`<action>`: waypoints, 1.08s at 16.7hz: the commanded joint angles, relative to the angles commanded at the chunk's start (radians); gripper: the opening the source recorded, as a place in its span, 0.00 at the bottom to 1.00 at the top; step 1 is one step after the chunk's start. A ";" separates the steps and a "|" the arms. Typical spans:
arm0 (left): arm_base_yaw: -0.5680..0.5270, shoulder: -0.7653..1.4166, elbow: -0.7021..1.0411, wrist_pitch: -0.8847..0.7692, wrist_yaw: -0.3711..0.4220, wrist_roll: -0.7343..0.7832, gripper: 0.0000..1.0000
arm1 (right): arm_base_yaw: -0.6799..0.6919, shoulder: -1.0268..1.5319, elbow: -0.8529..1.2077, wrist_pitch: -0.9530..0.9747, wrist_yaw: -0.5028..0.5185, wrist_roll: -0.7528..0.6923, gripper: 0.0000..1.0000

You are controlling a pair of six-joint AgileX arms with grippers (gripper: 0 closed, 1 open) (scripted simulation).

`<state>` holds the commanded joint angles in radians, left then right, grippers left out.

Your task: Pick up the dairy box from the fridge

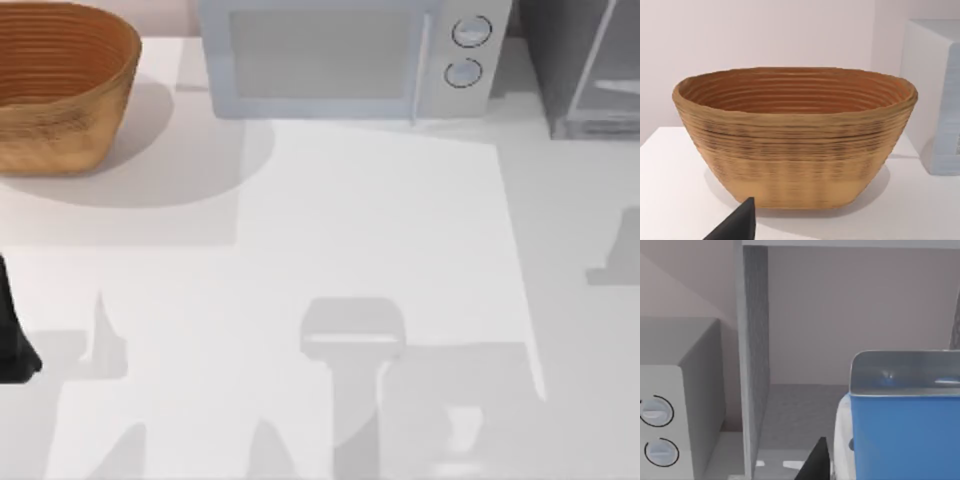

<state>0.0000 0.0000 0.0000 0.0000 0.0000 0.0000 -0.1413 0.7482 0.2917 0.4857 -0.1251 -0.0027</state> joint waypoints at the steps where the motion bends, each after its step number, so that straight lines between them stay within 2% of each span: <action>1: 0.000 0.000 0.000 0.000 0.000 0.000 1.00 | 0.018 -0.111 -0.042 -0.066 0.016 0.001 0.00; 5: 0.000 0.000 0.000 0.000 0.000 0.000 1.00 | 0.084 -0.486 -0.186 -0.301 0.074 0.004 0.00; 9: 0.000 0.000 0.000 0.000 0.000 0.000 1.00 | 0.129 -0.700 -0.272 -0.449 0.115 0.004 0.00; 18: 0.000 0.000 0.000 0.000 0.000 0.000 1.00 | 0.138 -0.740 -0.289 -0.482 0.122 0.004 0.00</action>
<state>0.0000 0.0000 0.0000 0.0000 0.0000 0.0000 -0.0033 0.0081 0.0026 0.0040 -0.0031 0.0015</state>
